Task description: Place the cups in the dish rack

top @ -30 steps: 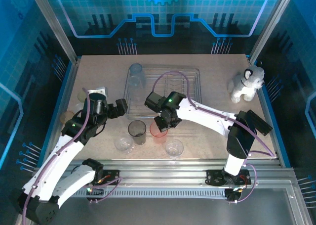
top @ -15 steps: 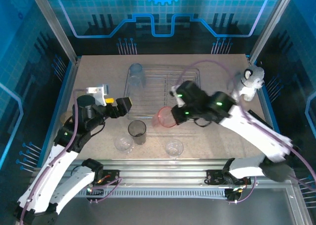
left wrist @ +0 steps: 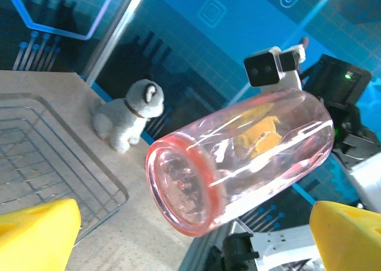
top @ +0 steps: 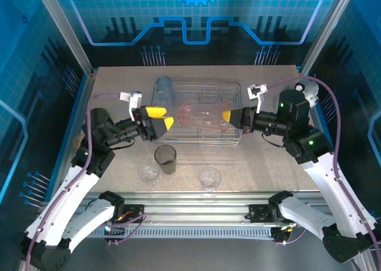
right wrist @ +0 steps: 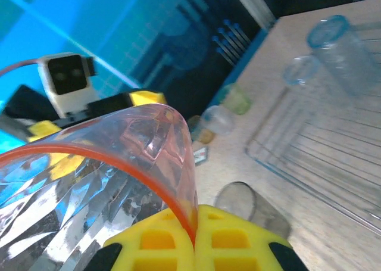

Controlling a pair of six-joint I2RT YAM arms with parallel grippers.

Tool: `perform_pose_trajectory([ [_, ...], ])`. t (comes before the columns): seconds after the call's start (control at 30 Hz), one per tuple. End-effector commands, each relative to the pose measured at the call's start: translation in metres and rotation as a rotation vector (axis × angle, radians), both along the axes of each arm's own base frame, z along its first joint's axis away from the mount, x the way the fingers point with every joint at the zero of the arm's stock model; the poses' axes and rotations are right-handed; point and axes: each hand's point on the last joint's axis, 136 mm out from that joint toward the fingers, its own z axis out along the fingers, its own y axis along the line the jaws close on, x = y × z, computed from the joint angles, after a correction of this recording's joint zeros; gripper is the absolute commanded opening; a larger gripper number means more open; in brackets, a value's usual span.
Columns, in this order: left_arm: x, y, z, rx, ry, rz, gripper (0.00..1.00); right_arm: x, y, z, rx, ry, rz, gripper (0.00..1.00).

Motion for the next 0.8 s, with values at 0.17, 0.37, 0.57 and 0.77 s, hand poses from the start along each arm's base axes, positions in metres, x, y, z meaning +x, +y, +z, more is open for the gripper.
perform_pose_trajectory([
  [0.17, -0.012, -0.015, 0.013, -0.047, -0.004, -0.151, 0.99, -0.021, 0.025, 0.045, 0.176, -0.089, 0.207, 0.00],
  [0.37, -0.020, -0.022, 0.020, -0.067, -0.029, -0.210, 0.99, -0.020, 0.038, 0.038, 0.170, -0.059, 0.252, 0.00],
  [0.57, -0.027, -0.028, 0.021, -0.093, -0.020, -0.279, 0.98, -0.009, 0.045, 0.031, 0.182, -0.032, 0.259, 0.00],
  [0.77, -0.028, -0.029, 0.021, -0.096, -0.019, -0.287, 0.86, -0.002, 0.051, 0.025, 0.181, 0.000, 0.270, 0.00],
])
